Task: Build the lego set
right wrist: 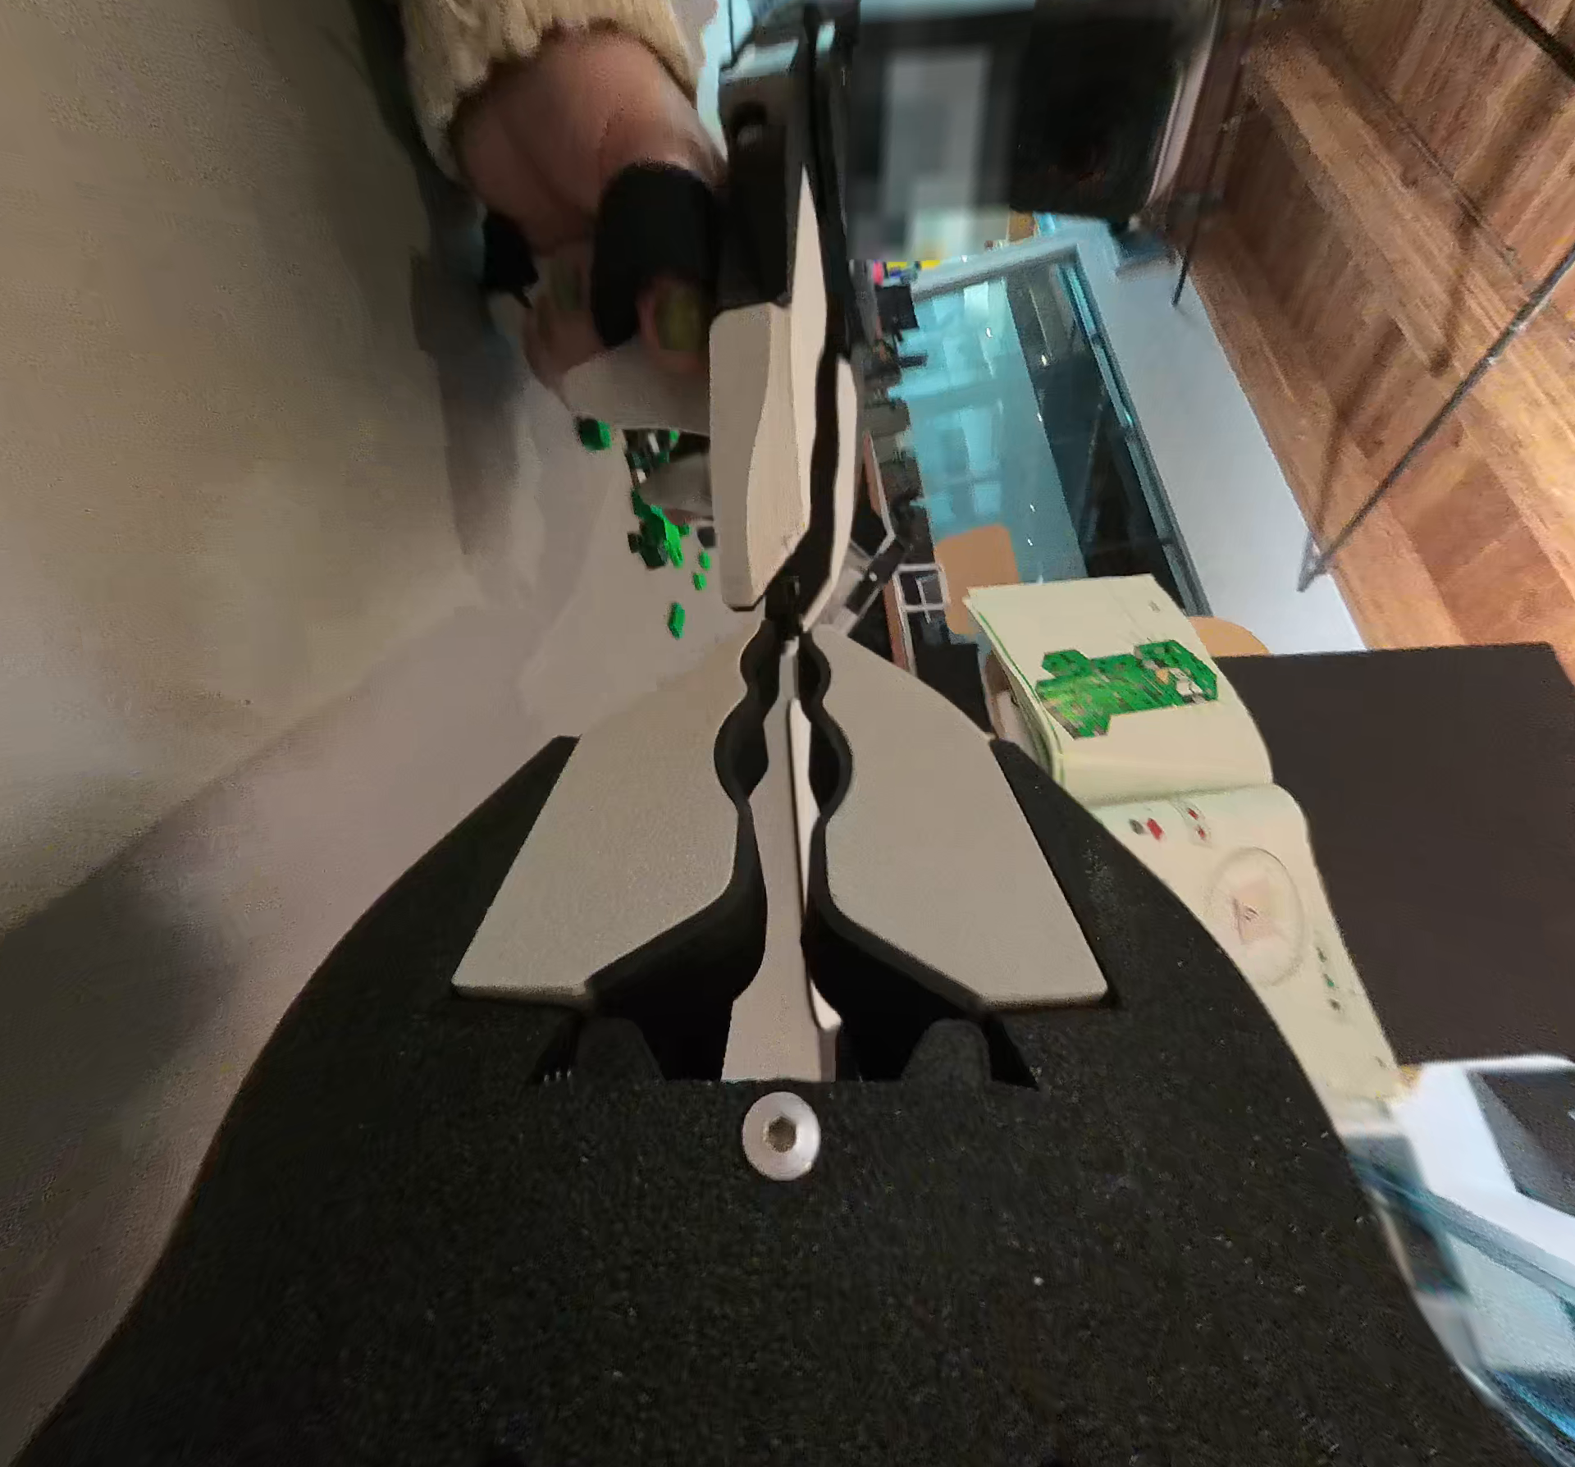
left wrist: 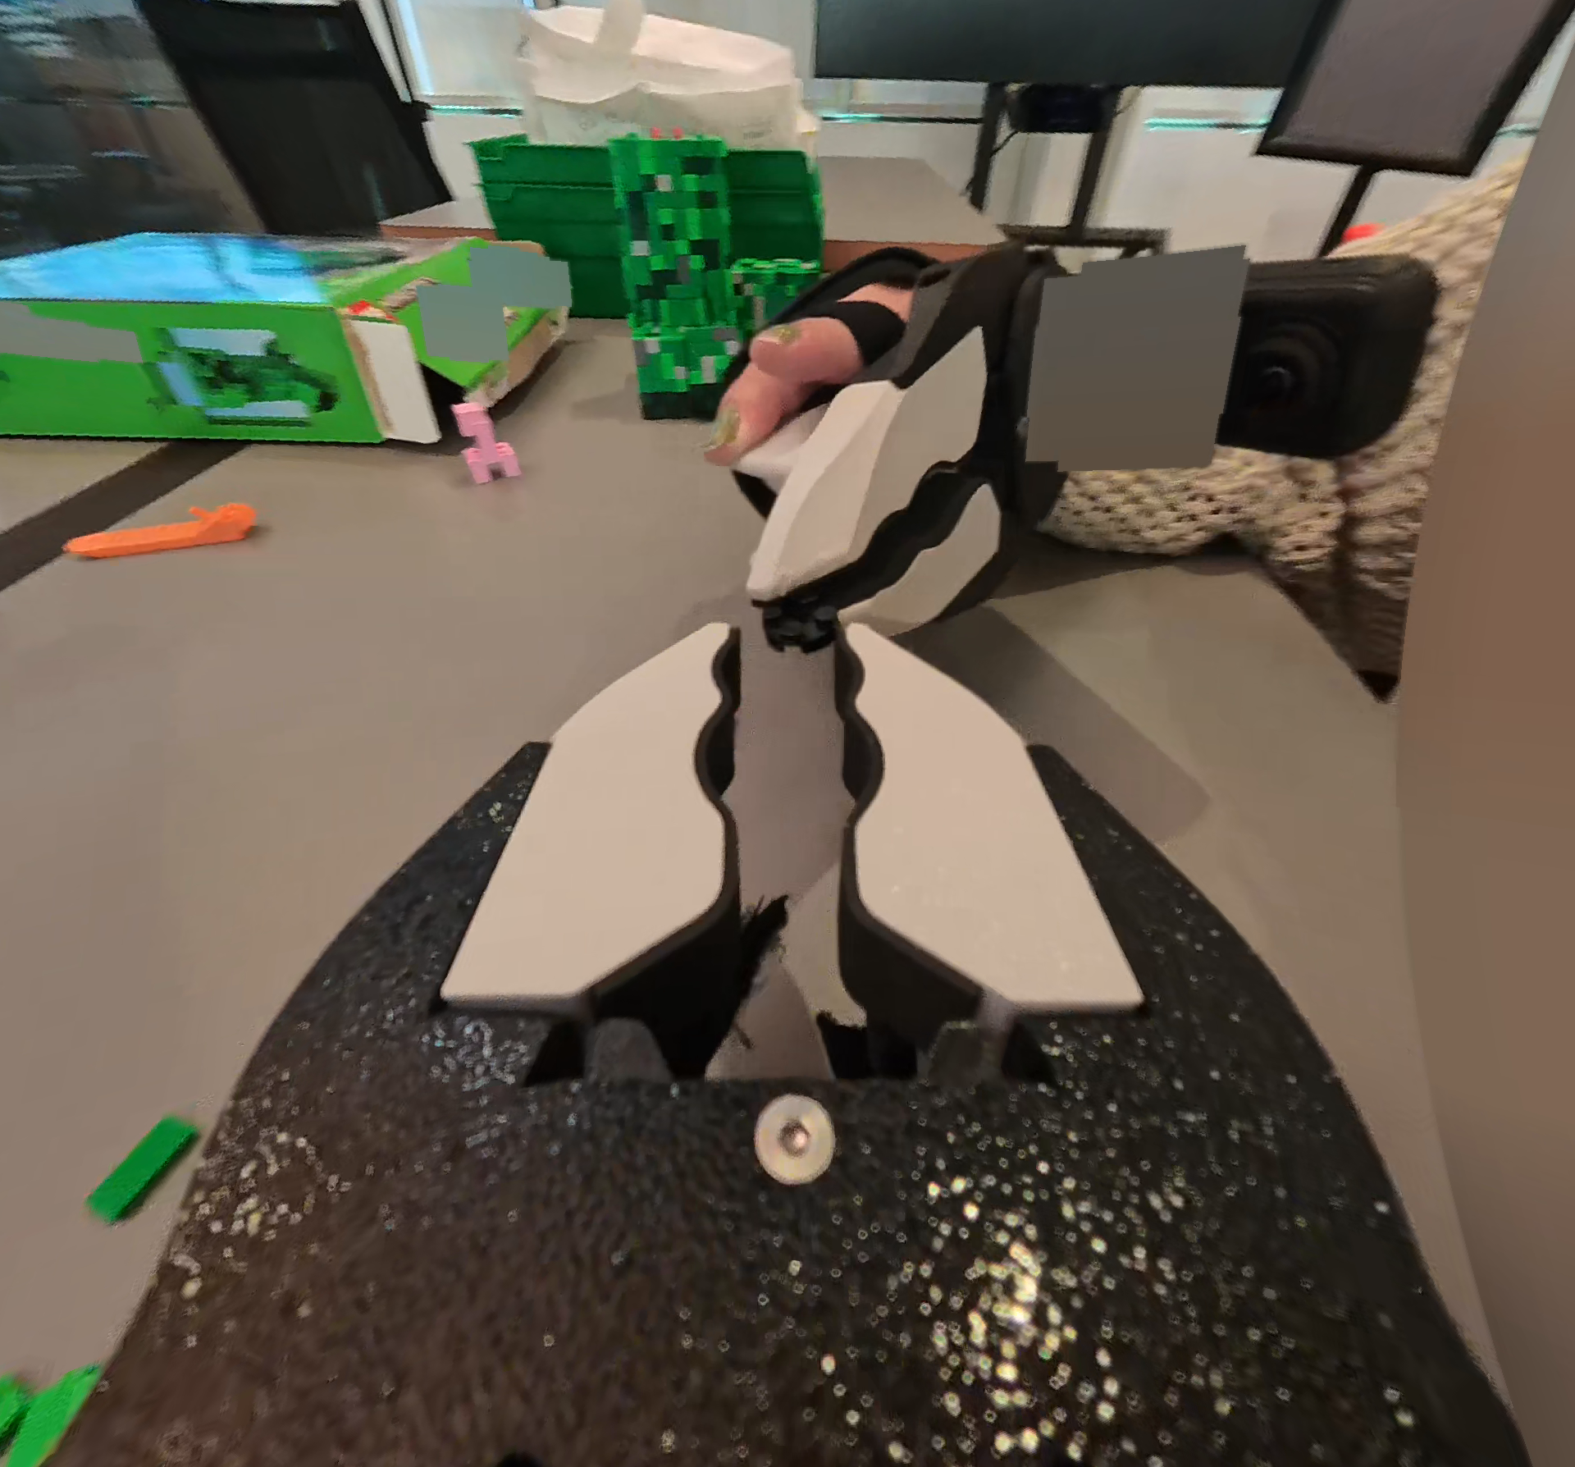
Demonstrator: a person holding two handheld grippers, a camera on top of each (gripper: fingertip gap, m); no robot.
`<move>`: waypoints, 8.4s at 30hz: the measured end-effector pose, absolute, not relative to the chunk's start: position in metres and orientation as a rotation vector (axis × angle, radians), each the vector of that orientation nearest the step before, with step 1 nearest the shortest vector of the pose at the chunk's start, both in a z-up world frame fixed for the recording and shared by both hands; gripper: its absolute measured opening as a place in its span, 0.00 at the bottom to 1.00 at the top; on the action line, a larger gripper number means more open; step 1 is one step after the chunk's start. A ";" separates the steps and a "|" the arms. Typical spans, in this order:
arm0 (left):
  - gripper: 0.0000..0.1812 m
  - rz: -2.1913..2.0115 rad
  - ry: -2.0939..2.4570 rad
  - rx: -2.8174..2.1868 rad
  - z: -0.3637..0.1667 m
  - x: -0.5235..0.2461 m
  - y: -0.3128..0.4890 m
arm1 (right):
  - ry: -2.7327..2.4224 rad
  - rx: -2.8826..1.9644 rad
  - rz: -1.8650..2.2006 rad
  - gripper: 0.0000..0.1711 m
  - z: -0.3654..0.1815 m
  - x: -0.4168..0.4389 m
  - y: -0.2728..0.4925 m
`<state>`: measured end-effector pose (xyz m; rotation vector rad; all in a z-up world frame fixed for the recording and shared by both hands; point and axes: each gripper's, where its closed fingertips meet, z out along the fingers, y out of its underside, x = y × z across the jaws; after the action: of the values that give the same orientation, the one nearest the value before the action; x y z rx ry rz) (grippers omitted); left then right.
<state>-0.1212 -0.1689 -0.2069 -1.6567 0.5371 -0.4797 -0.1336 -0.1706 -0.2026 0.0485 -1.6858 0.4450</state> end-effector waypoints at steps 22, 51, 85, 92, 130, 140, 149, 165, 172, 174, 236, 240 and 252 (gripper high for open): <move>0.08 -0.865 0.599 -1.625 -0.201 -0.105 -0.189 | -1.699 0.116 0.596 0.02 -0.199 -0.120 -0.187; 0.08 -0.645 0.517 -1.674 -0.206 -0.121 -0.173 | -1.682 0.076 0.475 0.03 -0.203 -0.131 -0.177; 0.15 -0.268 0.431 -1.688 -0.209 -0.139 -0.158 | -1.606 0.088 0.105 0.03 -0.207 -0.149 -0.159; 0.08 -0.356 0.481 -1.678 -0.209 -0.134 -0.163 | -1.637 0.126 0.214 0.03 -0.210 -0.142 -0.170; 0.14 -0.829 0.180 -1.544 -0.186 -0.136 -0.165 | -1.518 -0.035 0.282 0.02 -0.180 -0.143 -0.150; 0.04 -0.623 0.220 -1.571 -0.189 -0.146 -0.163 | -1.639 -0.114 0.241 0.03 -0.197 -0.148 -0.120; 0.00 -0.426 0.252 -1.607 -0.194 -0.155 -0.161 | -1.675 -0.071 0.214 0.03 -0.207 -0.147 -0.124; 0.02 -0.245 0.335 -1.622 -0.198 -0.158 -0.161 | -1.771 -0.212 0.450 0.03 -0.214 -0.147 -0.133; 0.08 0.085 0.671 -1.672 -0.222 -0.144 -0.161 | -1.982 -0.395 0.894 0.03 -0.228 -0.137 -0.158; 0.08 0.122 0.746 -1.680 -0.228 -0.135 -0.162 | -2.000 -0.416 0.969 0.03 -0.228 -0.135 -0.162; 0.01 0.566 0.945 -1.421 -0.208 -0.132 -0.168 | -2.204 -0.554 1.113 0.13 -0.240 -0.114 -0.137; 0.01 0.822 1.178 -1.277 -0.221 -0.116 -0.172 | -2.364 -0.747 1.118 0.19 -0.264 -0.107 -0.125; 0.01 0.983 1.382 -1.141 -0.238 -0.095 -0.175 | -2.508 -0.915 1.035 0.13 -0.286 -0.118 -0.123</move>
<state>-0.0947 -0.1747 -0.2377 -1.1413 1.3820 0.9827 -0.1181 -0.1235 -0.2856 -0.9148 -2.5075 1.0347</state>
